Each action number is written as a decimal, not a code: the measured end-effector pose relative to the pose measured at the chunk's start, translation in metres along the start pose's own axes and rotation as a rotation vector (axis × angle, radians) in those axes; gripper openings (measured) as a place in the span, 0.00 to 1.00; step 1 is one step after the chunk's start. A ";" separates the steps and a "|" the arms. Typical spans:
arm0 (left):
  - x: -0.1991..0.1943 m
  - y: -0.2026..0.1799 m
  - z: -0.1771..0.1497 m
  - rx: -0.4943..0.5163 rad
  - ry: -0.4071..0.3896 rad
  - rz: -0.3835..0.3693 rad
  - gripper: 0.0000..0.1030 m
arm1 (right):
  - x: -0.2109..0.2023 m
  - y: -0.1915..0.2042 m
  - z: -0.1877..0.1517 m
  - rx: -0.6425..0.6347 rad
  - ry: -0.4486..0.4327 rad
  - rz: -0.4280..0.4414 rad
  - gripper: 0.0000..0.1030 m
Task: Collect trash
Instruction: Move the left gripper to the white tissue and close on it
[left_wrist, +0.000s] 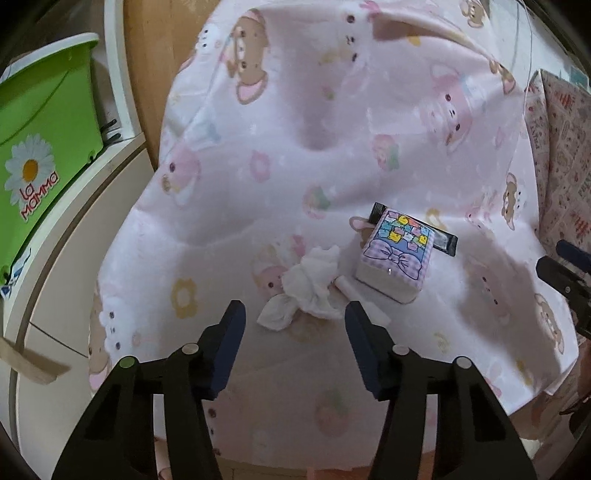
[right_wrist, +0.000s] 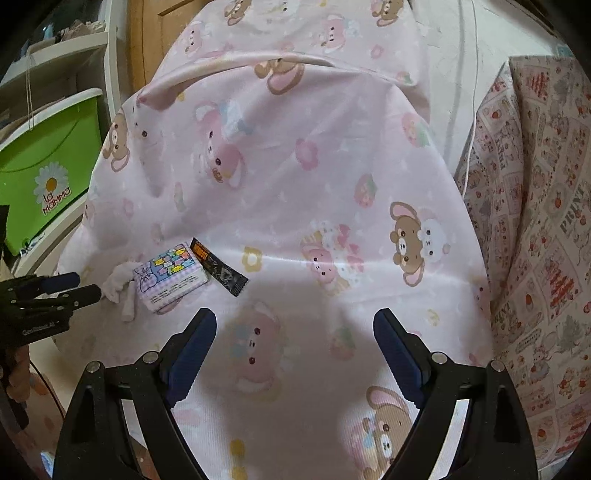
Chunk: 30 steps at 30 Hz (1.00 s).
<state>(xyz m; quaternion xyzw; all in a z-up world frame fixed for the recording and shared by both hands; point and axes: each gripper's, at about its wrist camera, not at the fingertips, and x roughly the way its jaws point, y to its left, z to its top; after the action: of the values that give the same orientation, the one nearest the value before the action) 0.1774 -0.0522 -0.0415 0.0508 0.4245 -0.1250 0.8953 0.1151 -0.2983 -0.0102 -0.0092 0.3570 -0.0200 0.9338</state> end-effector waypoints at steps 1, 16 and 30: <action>0.003 -0.002 0.001 0.001 -0.002 0.005 0.53 | 0.000 0.002 0.000 -0.006 0.000 -0.002 0.86; 0.029 0.001 0.008 -0.064 0.023 0.006 0.43 | -0.003 0.015 -0.003 -0.057 -0.018 -0.021 0.86; 0.016 0.001 0.009 -0.057 0.004 0.040 0.07 | -0.004 0.009 -0.008 -0.017 0.003 -0.010 0.86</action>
<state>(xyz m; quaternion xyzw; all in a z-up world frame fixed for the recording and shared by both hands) 0.1938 -0.0560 -0.0481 0.0341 0.4287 -0.0949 0.8978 0.1076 -0.2889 -0.0136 -0.0191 0.3585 -0.0215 0.9331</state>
